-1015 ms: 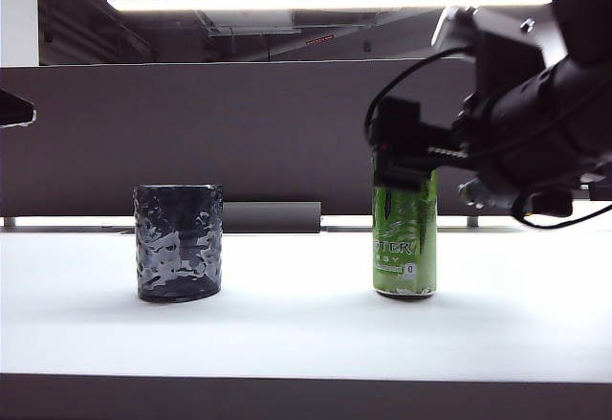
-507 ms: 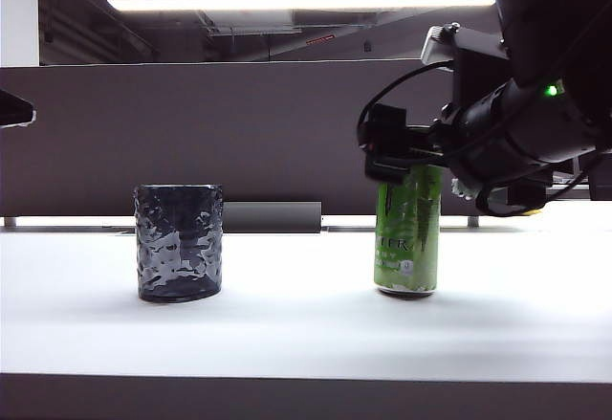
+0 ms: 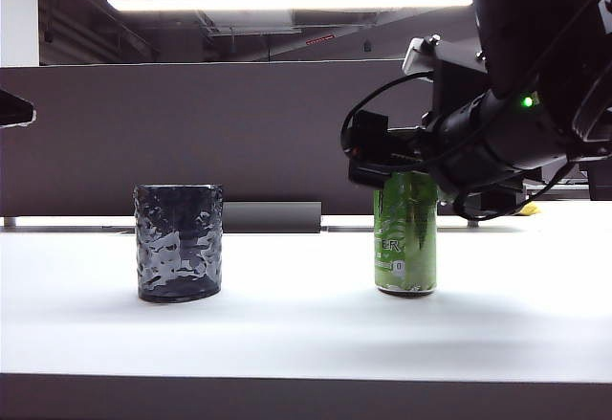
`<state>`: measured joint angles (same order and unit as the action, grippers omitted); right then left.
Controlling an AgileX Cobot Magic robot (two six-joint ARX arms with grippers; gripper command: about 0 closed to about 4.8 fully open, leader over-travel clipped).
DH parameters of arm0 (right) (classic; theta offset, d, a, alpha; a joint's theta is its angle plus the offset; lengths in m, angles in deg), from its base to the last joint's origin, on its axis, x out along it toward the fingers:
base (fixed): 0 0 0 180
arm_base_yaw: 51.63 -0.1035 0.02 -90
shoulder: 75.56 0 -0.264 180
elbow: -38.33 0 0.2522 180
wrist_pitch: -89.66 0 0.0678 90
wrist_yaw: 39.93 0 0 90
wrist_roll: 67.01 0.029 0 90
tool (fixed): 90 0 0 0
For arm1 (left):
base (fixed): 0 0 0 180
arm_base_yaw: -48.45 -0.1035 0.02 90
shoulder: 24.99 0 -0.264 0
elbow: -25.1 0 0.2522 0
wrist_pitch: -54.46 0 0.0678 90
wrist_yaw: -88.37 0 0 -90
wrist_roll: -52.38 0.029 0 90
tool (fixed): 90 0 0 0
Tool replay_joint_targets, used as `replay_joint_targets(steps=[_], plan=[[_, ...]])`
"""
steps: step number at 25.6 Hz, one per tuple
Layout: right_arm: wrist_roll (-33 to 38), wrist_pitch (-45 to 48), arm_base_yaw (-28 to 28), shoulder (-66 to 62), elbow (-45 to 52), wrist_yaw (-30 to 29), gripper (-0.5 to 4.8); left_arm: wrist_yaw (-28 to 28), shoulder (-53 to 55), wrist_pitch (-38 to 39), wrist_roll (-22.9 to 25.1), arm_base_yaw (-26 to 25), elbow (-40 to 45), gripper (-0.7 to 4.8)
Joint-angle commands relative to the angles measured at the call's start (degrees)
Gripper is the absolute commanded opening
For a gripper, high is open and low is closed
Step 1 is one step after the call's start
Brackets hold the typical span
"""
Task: Pick up the metal can, pour some water into the cup, then place the can back on the table.
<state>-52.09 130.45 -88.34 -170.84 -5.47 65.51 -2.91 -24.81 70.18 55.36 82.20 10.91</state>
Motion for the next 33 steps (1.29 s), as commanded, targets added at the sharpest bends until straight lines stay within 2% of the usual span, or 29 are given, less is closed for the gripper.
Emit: replay_joint_targets(steps=[1, 33], plan=[[0.1, 1.0, -0.1, 0.2, -0.3, -0.2, 4.79, 0.0, 0.0, -0.7, 0.0, 0.1, -0.1, -0.05], [1.6, 1.0, -0.1, 0.2, -0.2, -1.7, 4.75, 0.0, 0.0, -0.7, 0.0, 0.1, -0.1, -0.05]])
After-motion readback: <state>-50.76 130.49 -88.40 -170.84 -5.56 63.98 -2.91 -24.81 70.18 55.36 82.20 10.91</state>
